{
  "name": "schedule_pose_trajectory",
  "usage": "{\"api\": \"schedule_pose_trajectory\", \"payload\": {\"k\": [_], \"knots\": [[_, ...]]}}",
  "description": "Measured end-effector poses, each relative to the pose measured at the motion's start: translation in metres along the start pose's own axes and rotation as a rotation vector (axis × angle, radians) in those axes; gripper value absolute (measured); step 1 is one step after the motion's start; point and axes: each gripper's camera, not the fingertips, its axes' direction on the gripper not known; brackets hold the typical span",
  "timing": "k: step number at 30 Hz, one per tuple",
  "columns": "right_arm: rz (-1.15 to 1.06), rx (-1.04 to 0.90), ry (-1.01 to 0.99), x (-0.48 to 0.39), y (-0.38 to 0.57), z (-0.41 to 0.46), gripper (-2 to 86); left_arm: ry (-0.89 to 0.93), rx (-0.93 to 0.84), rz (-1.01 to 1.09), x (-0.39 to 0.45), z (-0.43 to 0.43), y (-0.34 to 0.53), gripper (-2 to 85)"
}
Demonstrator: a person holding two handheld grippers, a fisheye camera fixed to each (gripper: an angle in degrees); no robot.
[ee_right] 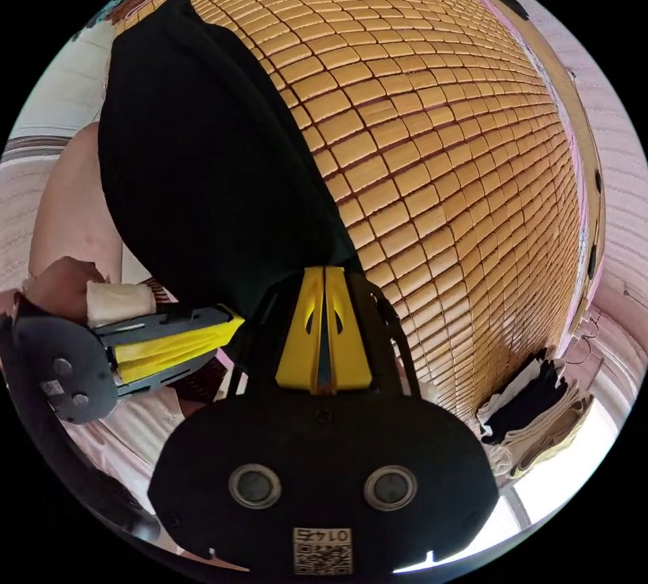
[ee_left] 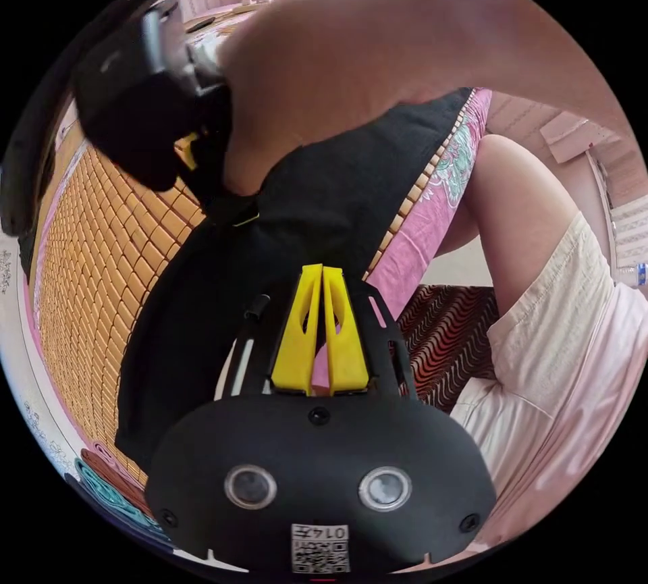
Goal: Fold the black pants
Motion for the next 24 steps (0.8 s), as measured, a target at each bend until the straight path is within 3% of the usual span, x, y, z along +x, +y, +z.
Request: {"api": "schedule_pose_trajectory", "payload": {"k": [5,8,12,17,24], "knots": [[0.263,0.479,-0.202,0.027,0.140,-0.003,-0.6,0.005,0.020,-0.035,0.003,-0.003,-0.002,-1.0],[0.435,0.621,-0.268,0.047,0.244,0.006,-0.2,0.001,0.016,-0.074,0.006,-0.005,-0.004,-1.0],[0.713,0.607,-0.160,0.074,0.365,0.028,1.0,0.000,-0.019,-0.113,0.014,-0.011,-0.012,-1.0],[0.979,0.496,-0.109,0.101,0.494,0.082,12.3,-0.034,-0.021,-0.119,0.028,-0.022,-0.013,-1.0],[1.136,0.366,-0.116,0.131,0.566,0.136,18.6,-0.158,-0.029,-0.115,0.047,-0.033,-0.010,-1.0]]}}
